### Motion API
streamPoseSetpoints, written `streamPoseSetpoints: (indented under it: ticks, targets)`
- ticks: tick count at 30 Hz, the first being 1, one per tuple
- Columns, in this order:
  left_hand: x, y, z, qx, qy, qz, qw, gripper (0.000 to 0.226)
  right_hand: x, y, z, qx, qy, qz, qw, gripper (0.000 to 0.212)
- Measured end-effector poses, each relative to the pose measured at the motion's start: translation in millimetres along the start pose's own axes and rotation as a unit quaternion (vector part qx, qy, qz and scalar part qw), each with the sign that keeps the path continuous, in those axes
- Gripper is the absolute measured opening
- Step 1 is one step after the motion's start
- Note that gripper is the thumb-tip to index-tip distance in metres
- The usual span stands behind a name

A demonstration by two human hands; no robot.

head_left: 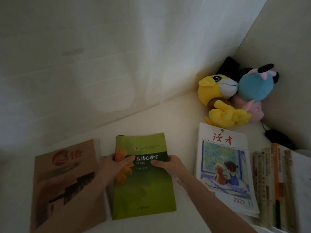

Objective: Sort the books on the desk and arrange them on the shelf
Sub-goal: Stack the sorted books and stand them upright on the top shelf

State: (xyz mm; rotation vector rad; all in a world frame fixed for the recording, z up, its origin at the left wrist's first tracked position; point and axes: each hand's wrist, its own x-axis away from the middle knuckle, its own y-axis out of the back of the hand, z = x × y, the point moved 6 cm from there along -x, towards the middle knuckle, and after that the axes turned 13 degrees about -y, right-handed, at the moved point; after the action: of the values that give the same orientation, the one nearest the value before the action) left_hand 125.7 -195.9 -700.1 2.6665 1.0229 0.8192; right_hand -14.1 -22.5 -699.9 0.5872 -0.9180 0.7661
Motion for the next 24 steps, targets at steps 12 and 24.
streamPoseSetpoints:
  ticks: [12, 24]
  targets:
    - [32.2, 105.6, -11.1, -0.118, -0.032, -0.079, 0.989, 0.088, 67.6, -96.7, 53.6, 0.104, 0.226, 0.012, 0.968, 0.095]
    - [100.4, 172.6, 13.2, -0.017, -0.005, -0.154, 0.988, 0.119, 39.0, -216.0, 31.9, 0.178, 0.143, 0.132, 0.965, 0.140]
